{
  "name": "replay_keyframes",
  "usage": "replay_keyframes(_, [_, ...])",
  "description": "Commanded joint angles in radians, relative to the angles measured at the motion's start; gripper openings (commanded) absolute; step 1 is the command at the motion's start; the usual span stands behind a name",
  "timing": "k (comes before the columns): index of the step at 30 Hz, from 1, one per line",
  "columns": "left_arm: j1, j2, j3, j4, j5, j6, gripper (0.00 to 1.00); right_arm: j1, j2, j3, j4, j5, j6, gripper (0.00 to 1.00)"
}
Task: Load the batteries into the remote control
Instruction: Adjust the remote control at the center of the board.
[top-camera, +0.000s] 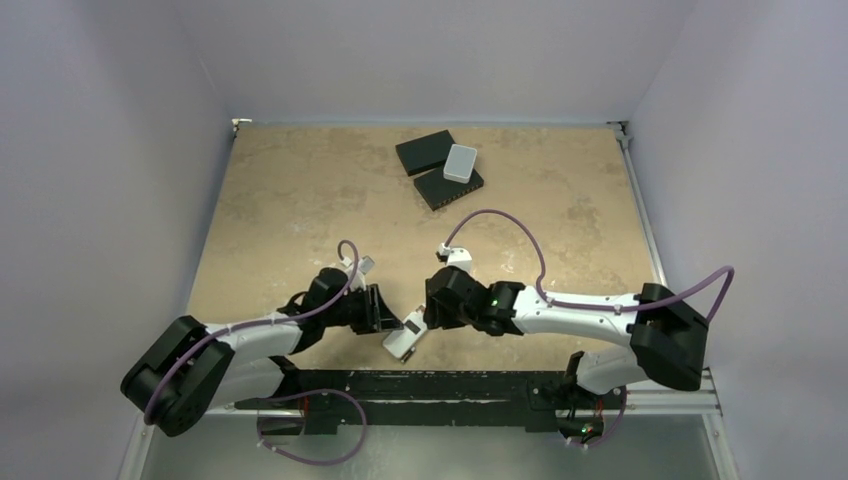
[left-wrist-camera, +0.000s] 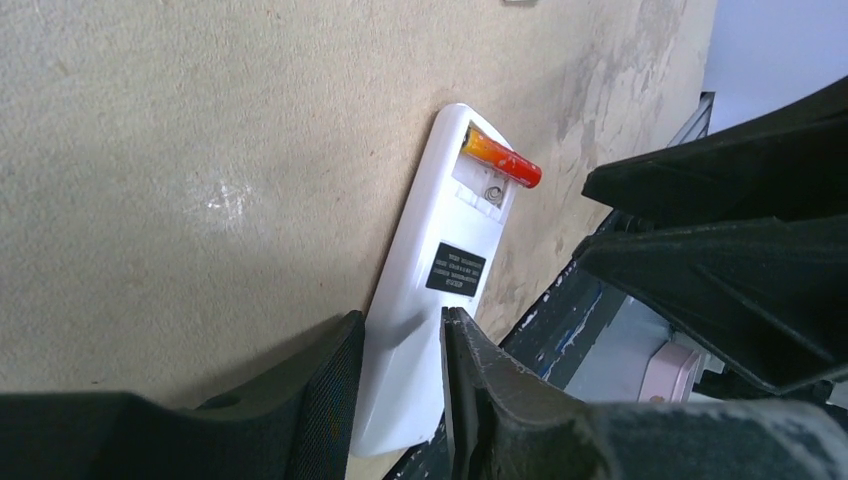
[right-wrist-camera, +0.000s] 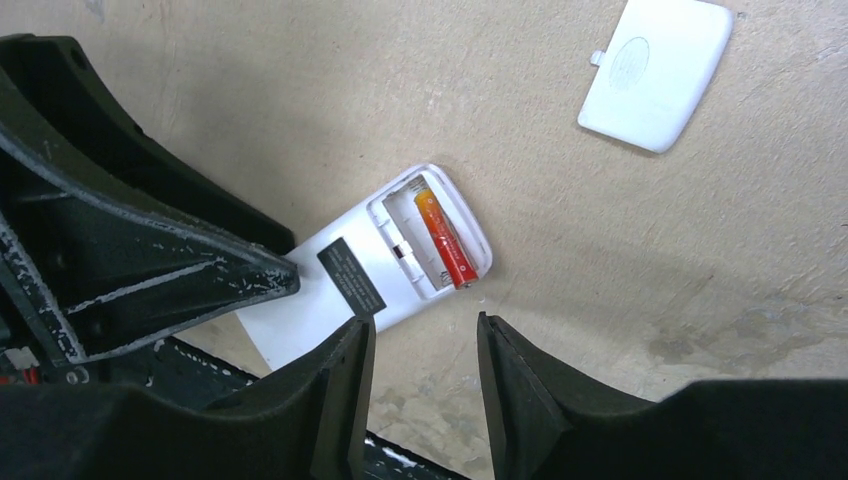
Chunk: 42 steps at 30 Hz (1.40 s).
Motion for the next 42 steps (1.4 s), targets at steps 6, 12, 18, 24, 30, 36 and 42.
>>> replay_keyframes(6, [-0.011,-0.09,-0.04,-0.003,0.002,-0.036,0.33,-0.019,0.011,-0.002,0.034,0.033,0.036,0.5])
replay_keyframes(12, [-0.011,-0.084,0.034,-0.118,-0.038,0.033,0.36,-0.03,0.021,0.013,0.029,0.042,0.044,0.5])
replay_keyframes(18, [-0.011,-0.052,0.162,-0.234,-0.117,0.111,0.42,-0.034,0.017,0.018,0.02,0.054,0.067,0.49])
replay_keyframes(24, [-0.011,0.044,0.239,-0.203,-0.108,0.132,0.42,-0.037,0.02,0.015,0.027,0.045,0.098,0.45])
replay_keyframes(30, [-0.011,0.139,0.275,-0.131,-0.078,0.132,0.42,-0.038,0.022,0.008,0.036,0.042,0.129,0.4])
replay_keyframes(36, [-0.011,0.2,0.283,-0.061,-0.048,0.123,0.42,-0.039,0.029,0.006,0.043,0.045,0.149,0.37])
replay_keyframes(42, [-0.011,0.239,0.294,-0.028,-0.035,0.12,0.41,-0.041,0.033,-0.004,0.052,0.052,0.168,0.34])
